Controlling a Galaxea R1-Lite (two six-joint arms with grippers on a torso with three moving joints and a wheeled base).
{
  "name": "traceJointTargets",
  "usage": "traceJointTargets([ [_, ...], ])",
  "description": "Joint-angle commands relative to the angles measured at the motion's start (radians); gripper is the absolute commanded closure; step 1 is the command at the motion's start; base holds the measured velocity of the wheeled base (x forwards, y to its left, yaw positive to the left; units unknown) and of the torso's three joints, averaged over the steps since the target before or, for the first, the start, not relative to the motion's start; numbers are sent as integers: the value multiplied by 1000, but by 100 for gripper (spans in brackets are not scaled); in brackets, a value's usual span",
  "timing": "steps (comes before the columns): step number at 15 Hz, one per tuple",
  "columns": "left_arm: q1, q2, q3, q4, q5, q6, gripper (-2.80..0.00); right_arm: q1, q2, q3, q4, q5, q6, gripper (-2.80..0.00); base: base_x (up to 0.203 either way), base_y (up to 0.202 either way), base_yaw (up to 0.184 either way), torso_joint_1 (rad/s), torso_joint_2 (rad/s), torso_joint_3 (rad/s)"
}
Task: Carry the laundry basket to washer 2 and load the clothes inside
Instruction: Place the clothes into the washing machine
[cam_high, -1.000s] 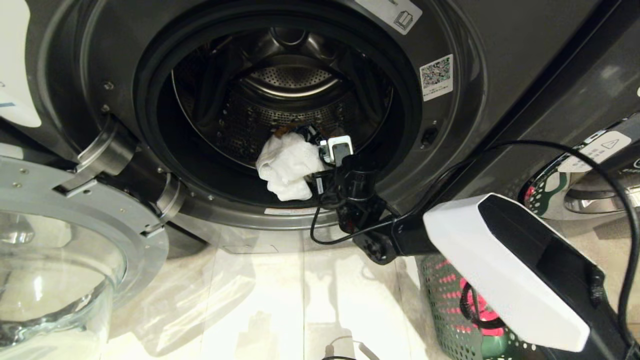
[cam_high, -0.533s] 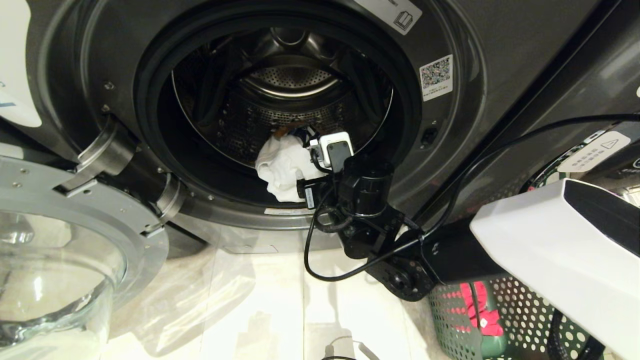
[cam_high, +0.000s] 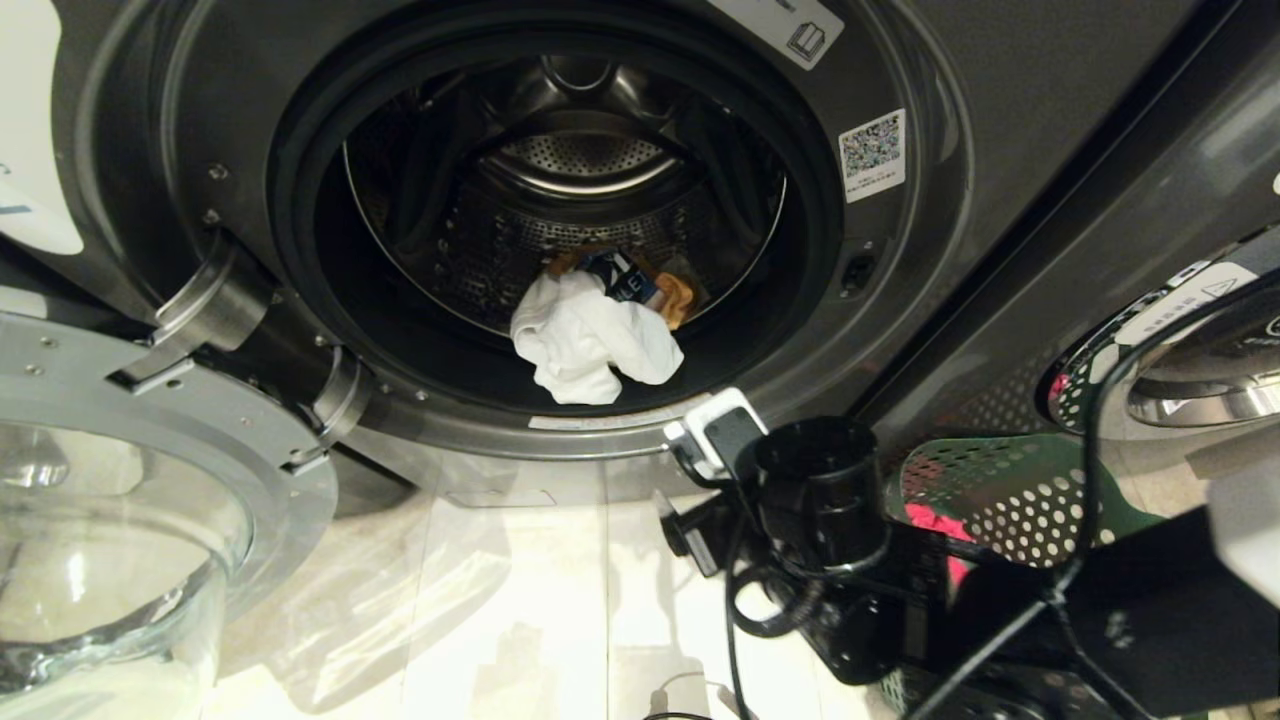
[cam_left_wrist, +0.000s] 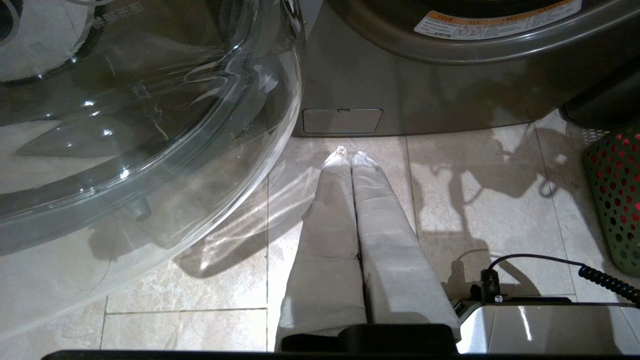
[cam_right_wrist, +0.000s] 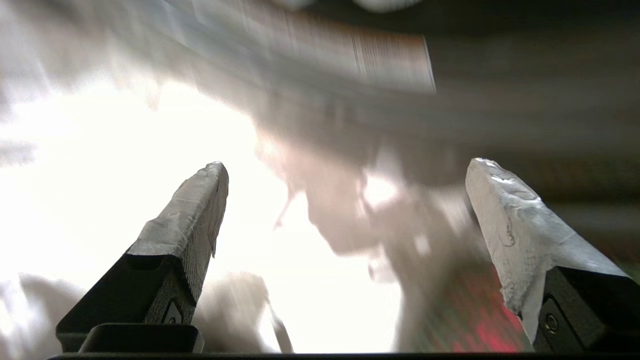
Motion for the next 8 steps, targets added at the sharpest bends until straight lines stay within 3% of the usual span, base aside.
traceJointTargets([
  [1,0,0,0,0,0,0,0,3,-176,130,137,-4,3,-280,0,0,0,0,0,0],
  [5,0,0,0,0,0,0,0,-5,-390,258,654,-40,130,-280,0,0,0,0,0,0],
  [8,0,0,0,0,0,0,0,-129,-484,262,1020,-65,291,-280,0,0,0,0,0,0],
])
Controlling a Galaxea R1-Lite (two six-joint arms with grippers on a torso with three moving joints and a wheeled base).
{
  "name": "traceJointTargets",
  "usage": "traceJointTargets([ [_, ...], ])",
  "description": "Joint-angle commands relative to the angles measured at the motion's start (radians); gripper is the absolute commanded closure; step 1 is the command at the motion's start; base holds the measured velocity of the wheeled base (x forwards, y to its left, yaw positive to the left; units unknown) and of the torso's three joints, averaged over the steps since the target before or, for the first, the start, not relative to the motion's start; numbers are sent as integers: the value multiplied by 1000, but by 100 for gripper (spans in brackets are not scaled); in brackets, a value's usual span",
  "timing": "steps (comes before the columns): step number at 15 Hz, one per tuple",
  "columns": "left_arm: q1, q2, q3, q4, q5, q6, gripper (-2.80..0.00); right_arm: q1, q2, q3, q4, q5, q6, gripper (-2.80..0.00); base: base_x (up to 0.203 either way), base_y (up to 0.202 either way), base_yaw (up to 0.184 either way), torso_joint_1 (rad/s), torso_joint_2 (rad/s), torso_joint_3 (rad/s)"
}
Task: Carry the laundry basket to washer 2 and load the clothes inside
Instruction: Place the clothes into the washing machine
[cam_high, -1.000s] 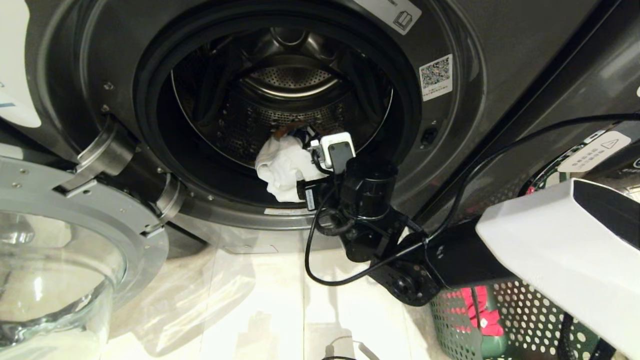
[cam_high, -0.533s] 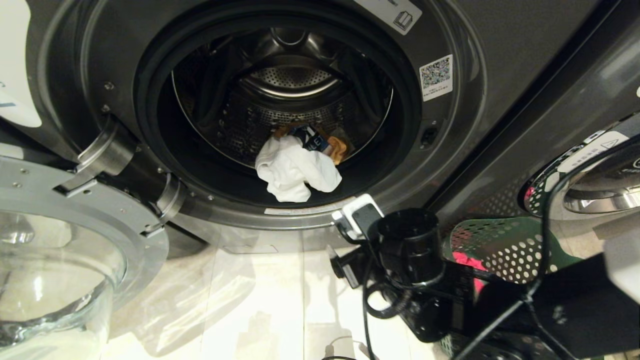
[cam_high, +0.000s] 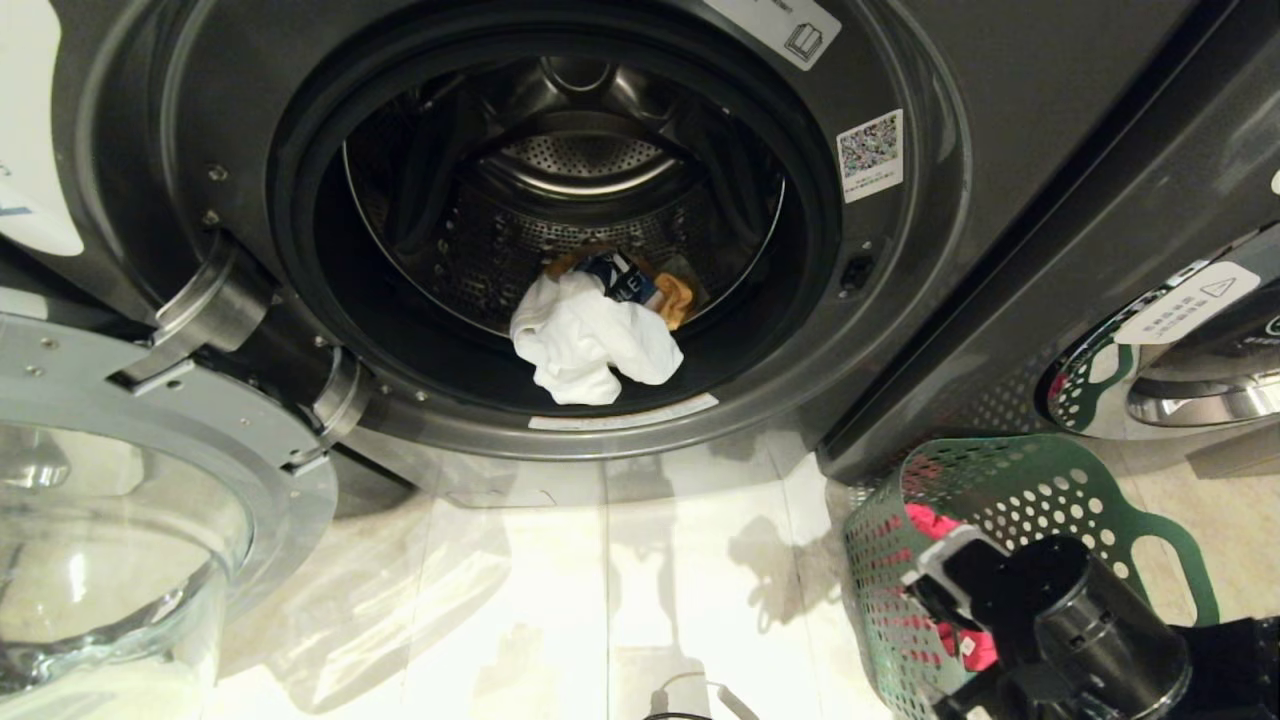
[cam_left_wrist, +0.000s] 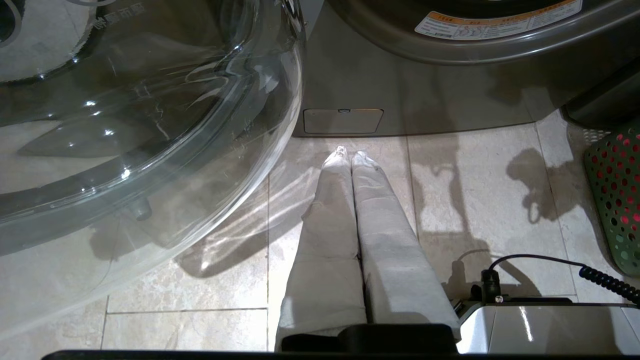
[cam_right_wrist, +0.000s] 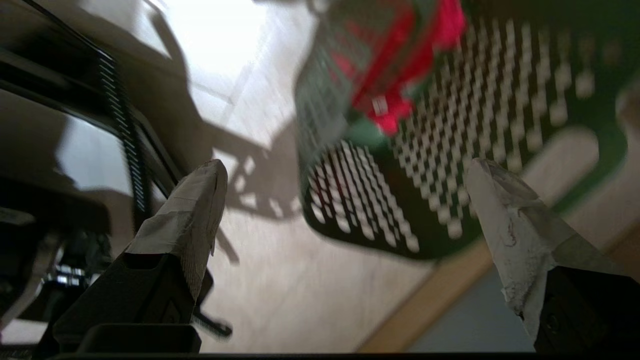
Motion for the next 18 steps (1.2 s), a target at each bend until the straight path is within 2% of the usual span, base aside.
traceJointTargets([
  [1,0,0,0,0,0,0,0,-91,-84,0,217,-4,70,-280,0,0,0,0,0,0],
  [4,0,0,0,0,0,0,0,-320,-112,-6,361,5,171,-280,0,0,0,0,0,0],
  [7,0,0,0,0,0,0,0,-635,-92,-21,422,39,191,-280,0,0,0,0,0,0],
  [9,0,0,0,0,0,0,0,-807,-36,-15,439,62,191,-280,0,0,0,0,0,0],
  [11,0,0,-1,0,0,0,0,-871,52,-21,440,73,187,-280,0,0,0,0,0,0],
  [13,0,0,0,0,0,0,0,-880,142,-29,416,81,184,-280,0,0,0,0,0,0],
  [15,0,0,0,0,0,0,0,-885,287,-37,329,99,155,-280,0,0,0,0,0,0],
  [16,0,0,-1,0,0,0,0,-899,359,-45,257,115,112,-280,0,0,0,0,0,0],
  [18,0,0,0,0,0,0,0,-961,510,-69,43,214,-41,-280,0,0,0,0,0,0],
])
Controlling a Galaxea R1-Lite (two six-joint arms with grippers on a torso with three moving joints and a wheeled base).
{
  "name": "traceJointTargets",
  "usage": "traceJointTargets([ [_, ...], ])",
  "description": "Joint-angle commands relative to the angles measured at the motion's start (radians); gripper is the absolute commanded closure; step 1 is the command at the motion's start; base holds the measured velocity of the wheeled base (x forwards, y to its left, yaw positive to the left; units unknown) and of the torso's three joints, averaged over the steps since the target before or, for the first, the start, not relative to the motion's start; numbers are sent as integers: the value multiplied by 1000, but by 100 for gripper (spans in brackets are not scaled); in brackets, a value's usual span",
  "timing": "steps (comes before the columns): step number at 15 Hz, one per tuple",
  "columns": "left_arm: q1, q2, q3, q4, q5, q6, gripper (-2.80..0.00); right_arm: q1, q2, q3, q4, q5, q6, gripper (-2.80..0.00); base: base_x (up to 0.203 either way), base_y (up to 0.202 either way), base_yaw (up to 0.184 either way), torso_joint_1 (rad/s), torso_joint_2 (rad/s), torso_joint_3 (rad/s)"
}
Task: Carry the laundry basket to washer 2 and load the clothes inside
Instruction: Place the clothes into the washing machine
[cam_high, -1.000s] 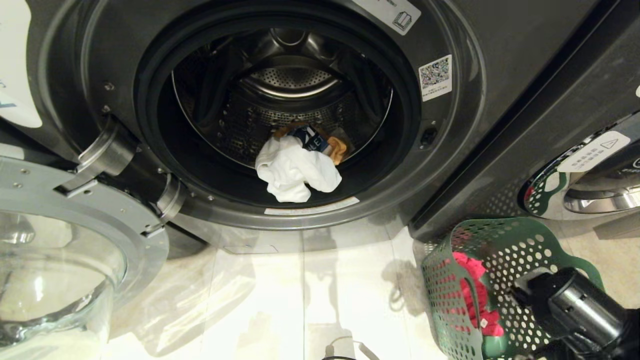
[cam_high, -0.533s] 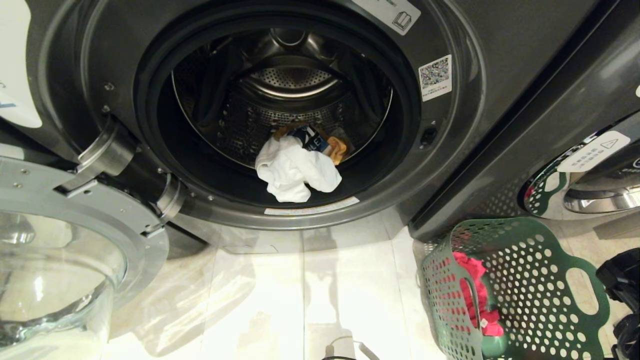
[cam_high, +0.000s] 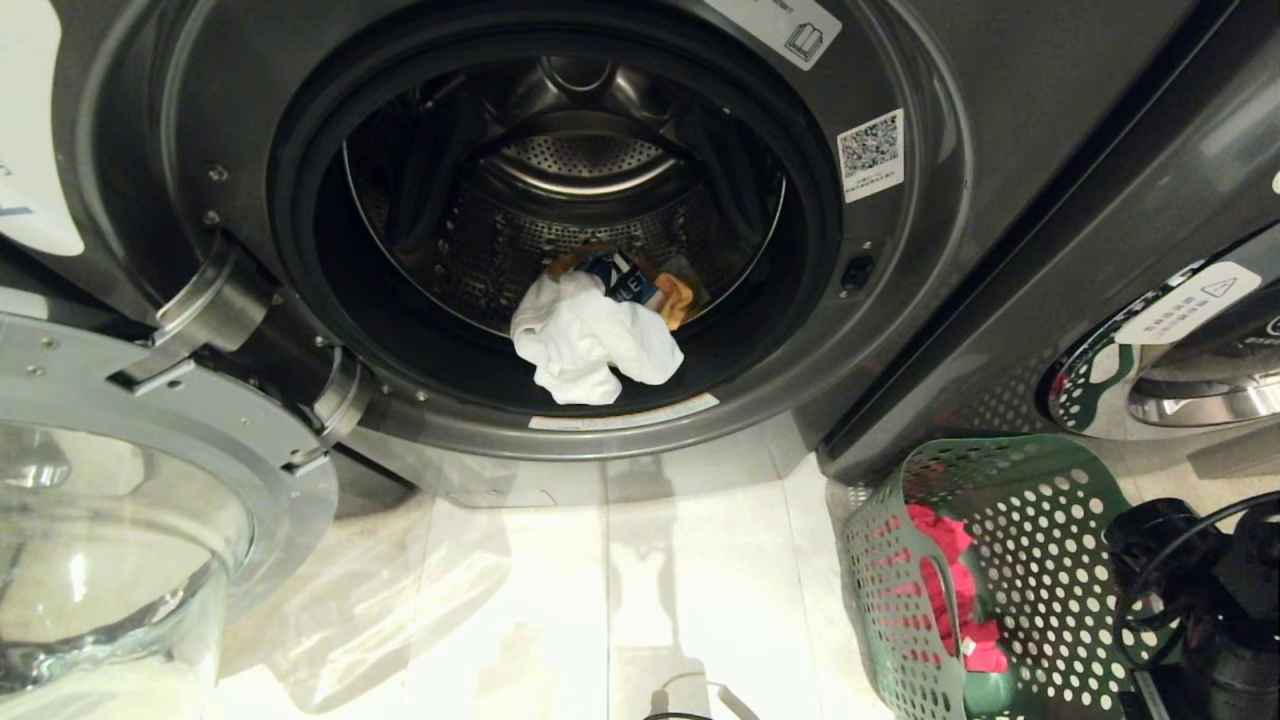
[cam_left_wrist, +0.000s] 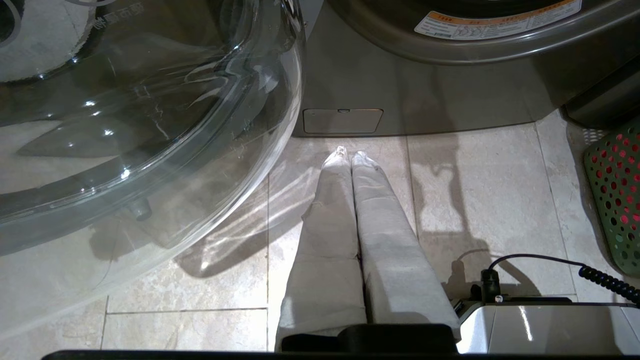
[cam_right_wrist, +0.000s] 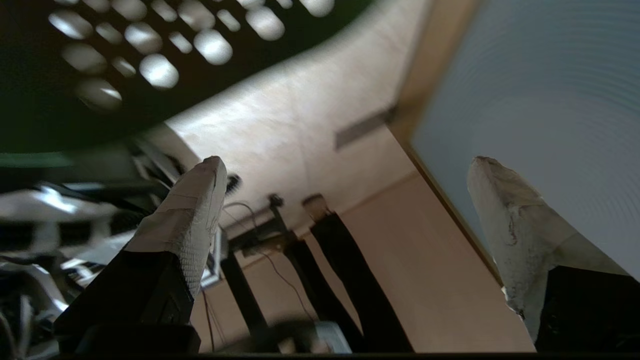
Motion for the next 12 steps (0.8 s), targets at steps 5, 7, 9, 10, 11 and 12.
traceJointTargets([
  [5,0,0,0,0,0,0,0,-190,380,-241,-273,339,-459,-280,0,0,0,0,0,0],
  [7,0,0,0,0,0,0,0,-211,434,-287,-305,357,-524,-280,0,0,0,0,0,0],
  [9,0,0,0,0,0,0,0,-214,466,-258,-456,400,-592,-280,0,0,0,0,0,0],
  [10,0,0,0,0,0,0,0,-218,485,-238,-527,472,-636,-280,0,0,0,0,0,0],
  [11,0,0,0,0,0,0,0,-225,511,-223,-594,588,-676,-280,0,0,0,0,0,0],
  [12,0,0,0,0,0,0,0,-233,536,-214,-641,722,-712,-280,0,0,0,0,0,0],
])
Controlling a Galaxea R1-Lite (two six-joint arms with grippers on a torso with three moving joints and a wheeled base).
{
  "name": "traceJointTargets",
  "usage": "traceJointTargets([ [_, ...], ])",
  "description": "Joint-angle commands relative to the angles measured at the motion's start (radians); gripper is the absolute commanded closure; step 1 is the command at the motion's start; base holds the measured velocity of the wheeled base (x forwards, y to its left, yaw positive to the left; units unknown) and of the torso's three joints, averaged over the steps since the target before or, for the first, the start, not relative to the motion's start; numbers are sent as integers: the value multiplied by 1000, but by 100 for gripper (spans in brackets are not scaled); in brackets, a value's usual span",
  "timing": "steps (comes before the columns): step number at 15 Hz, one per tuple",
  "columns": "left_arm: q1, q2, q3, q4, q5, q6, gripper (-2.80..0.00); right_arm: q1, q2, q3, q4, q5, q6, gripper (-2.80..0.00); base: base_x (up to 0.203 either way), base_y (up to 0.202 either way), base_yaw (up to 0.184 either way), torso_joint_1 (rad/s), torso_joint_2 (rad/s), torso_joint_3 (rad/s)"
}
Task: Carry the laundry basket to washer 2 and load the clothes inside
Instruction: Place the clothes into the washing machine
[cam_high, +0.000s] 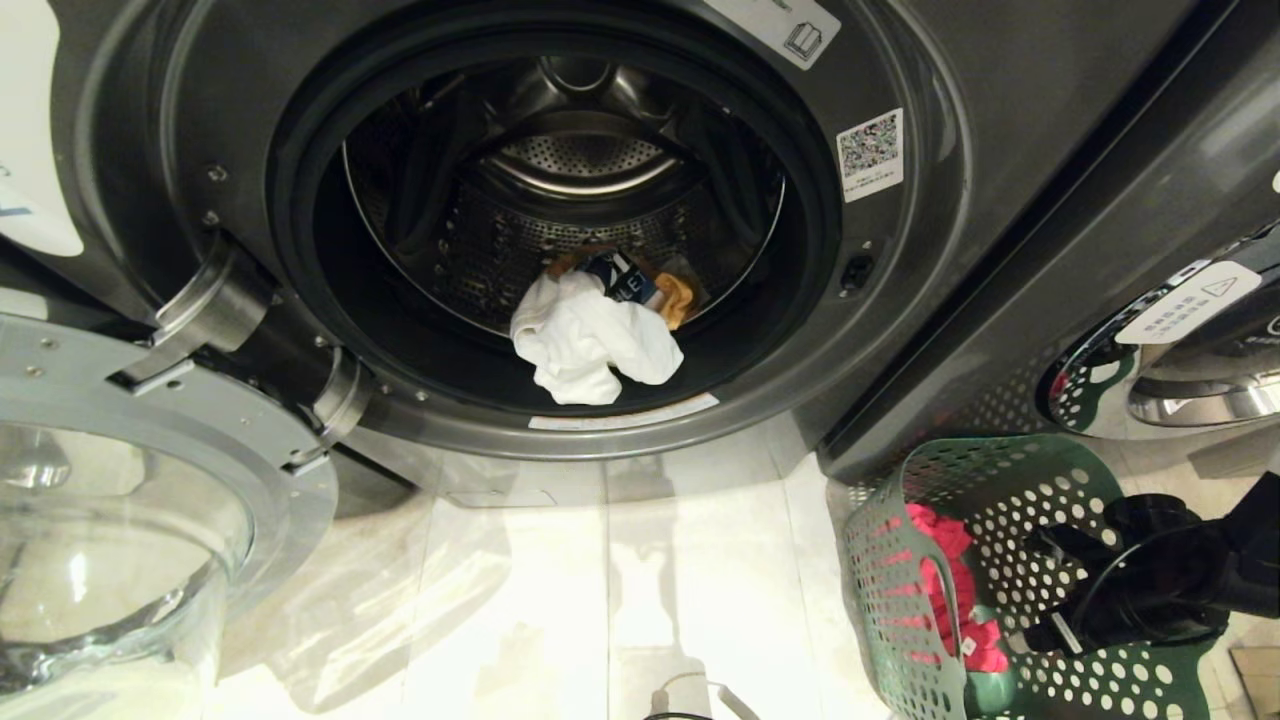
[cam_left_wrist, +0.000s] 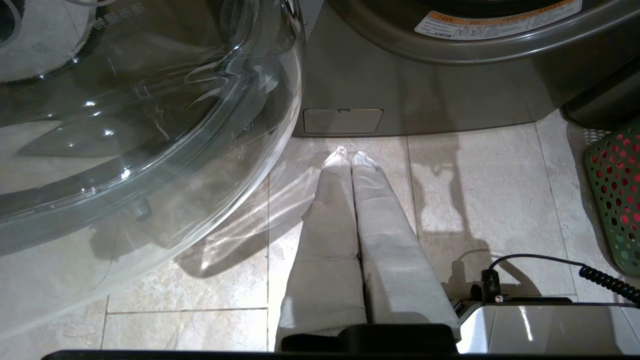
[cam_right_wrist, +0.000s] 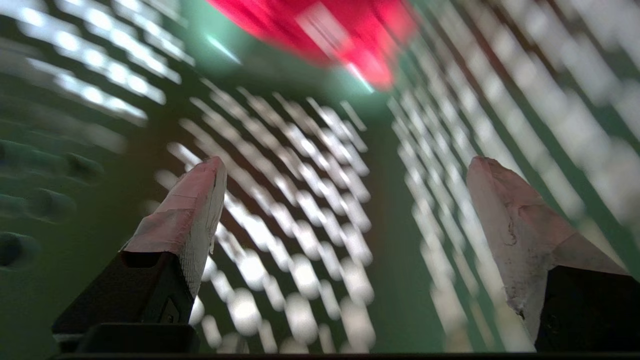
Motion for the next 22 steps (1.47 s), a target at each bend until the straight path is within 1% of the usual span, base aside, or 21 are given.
traceJointTargets([
  [1,0,0,0,0,0,0,0,-11,76,12,-59,220,-50,-280,0,0,0,0,0,0],
  [2,0,0,0,0,0,0,0,-14,111,10,-79,275,-83,-280,0,0,0,0,0,0],
  [3,0,0,0,0,0,0,0,-15,135,6,-118,292,-98,-280,0,0,0,0,0,0],
  [5,0,0,0,0,0,0,0,-15,174,-6,-185,286,-100,-280,0,0,0,0,0,0],
  [6,0,0,0,0,0,0,0,-14,194,-23,-221,260,-92,-280,0,0,0,0,0,0],
  [7,0,0,0,0,0,0,0,-10,209,-47,-251,212,-75,-280,0,0,0,0,0,0],
  [8,0,0,0,0,0,0,0,-1,224,-72,-263,178,-39,-280,0,0,0,0,0,0],
  [9,0,0,0,0,0,0,0,10,236,-100,-258,164,27,-280,0,0,0,0,0,0],
  [10,0,0,0,0,0,0,0,28,250,-136,-242,160,109,-280,0,0,0,0,0,0],
  [11,0,0,0,0,0,0,0,46,267,-182,-229,158,157,-280,0,0,0,0,0,0],
  [13,0,0,0,0,0,0,0,86,320,-271,-218,147,184,-280,0,0,0,0,0,0],
  [15,0,0,0,0,0,0,0,122,372,-353,-228,109,195,-280,0,0,0,0,0,0],
  [17,0,0,0,0,0,0,0,143,426,-413,-295,70,209,-280,0,0,0,0,0,0],
  [21,0,0,0,0,0,0,0,151,488,-422,-463,61,223,-280,0,0,0,0,0,0],
  [22,0,0,0,0,0,0,0,158,500,-422,-497,61,248,-280,0,0,0,0,0,0],
])
